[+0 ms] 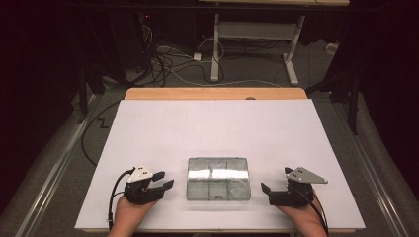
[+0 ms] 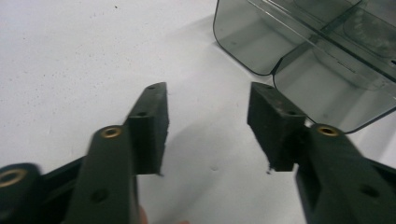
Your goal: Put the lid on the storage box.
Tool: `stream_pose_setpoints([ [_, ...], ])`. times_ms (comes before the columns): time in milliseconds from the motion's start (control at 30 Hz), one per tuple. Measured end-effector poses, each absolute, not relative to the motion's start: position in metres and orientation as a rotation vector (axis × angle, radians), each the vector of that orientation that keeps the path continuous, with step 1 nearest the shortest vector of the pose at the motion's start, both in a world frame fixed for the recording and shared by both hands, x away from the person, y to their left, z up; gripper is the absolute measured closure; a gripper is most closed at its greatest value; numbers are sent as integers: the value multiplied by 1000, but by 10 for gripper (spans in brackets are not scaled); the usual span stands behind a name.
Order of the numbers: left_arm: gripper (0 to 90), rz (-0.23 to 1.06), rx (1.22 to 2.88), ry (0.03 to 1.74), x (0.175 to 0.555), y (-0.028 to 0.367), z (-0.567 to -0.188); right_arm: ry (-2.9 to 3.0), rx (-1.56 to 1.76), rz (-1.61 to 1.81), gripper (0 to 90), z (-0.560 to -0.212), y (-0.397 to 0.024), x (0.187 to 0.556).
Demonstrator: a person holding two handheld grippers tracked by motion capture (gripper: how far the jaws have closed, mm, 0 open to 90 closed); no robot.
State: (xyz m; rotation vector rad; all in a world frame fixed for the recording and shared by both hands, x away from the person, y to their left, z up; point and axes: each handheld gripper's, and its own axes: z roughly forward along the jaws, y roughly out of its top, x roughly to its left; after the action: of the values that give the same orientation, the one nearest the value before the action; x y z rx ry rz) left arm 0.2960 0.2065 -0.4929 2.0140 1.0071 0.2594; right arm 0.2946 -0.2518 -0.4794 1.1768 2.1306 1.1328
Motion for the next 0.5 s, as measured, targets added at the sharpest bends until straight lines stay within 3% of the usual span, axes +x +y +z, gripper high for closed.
stream_pose_setpoints([
  [367,7,291,1998,1039,298,206,-491,2136,1151,1162,3,-477,-251,294],
  [500,0,306,1962,1018,294,208,-489,2104,1150,1198,3,-476,-254,290],
])
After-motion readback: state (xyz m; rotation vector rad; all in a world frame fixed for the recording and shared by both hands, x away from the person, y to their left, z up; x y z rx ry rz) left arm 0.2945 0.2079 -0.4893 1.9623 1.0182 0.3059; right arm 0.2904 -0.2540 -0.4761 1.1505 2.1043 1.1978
